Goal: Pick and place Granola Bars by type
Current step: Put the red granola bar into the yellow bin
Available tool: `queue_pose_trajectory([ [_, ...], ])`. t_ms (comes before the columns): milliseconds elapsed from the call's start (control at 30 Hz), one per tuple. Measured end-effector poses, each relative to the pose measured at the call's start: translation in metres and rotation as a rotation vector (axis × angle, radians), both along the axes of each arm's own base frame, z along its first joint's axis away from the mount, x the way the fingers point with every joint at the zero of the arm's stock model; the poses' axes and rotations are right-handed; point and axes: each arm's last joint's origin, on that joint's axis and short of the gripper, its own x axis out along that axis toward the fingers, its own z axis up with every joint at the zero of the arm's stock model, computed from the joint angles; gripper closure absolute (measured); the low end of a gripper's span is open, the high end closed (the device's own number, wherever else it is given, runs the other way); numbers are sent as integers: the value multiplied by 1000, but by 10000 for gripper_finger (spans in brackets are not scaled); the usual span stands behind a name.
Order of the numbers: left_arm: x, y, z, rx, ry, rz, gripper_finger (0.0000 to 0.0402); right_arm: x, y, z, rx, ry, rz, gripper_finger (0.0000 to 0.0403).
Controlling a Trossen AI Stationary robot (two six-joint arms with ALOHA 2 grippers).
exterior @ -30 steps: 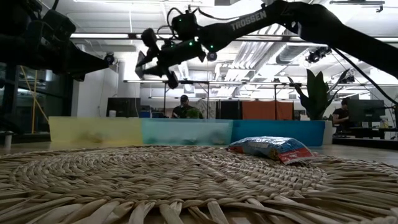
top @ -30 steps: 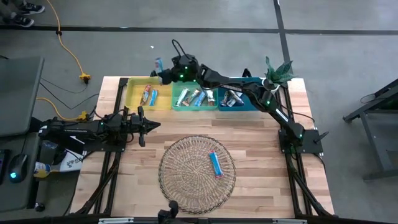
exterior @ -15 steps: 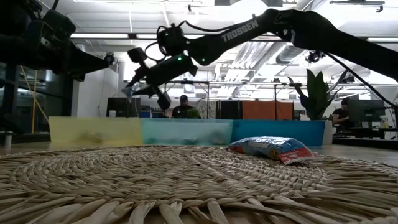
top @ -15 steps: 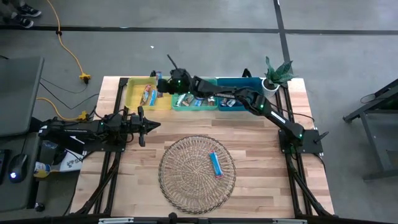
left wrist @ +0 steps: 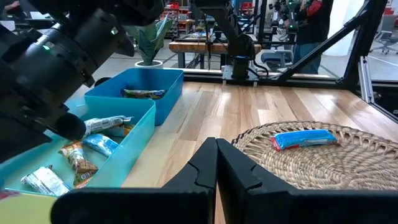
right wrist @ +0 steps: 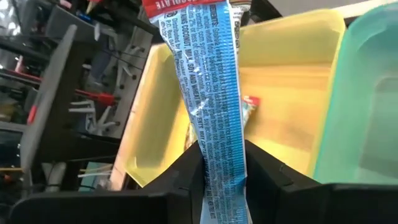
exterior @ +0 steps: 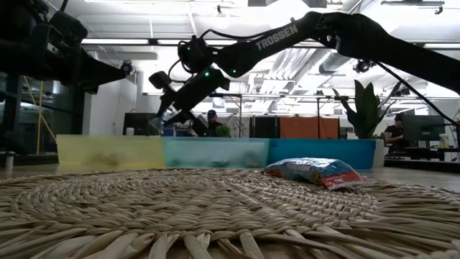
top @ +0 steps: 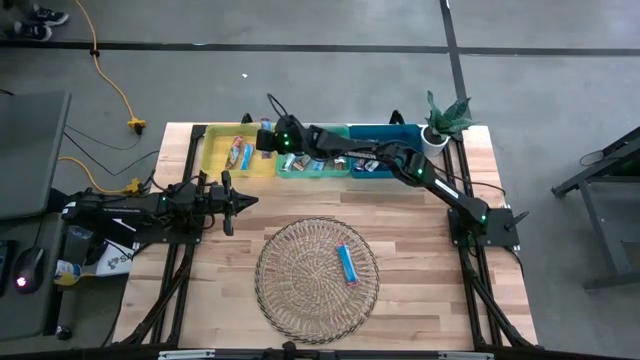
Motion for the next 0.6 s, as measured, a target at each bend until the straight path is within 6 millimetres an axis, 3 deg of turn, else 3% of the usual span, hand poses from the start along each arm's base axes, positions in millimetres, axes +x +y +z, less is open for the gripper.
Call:
queue_pose_trajectory([
  [367,0,0,0,0,0,0,401,1,6,-3,-8,38,46,321],
  [600,0,0,0,0,0,0,401,2,8,-2,-31,44,89,279],
])
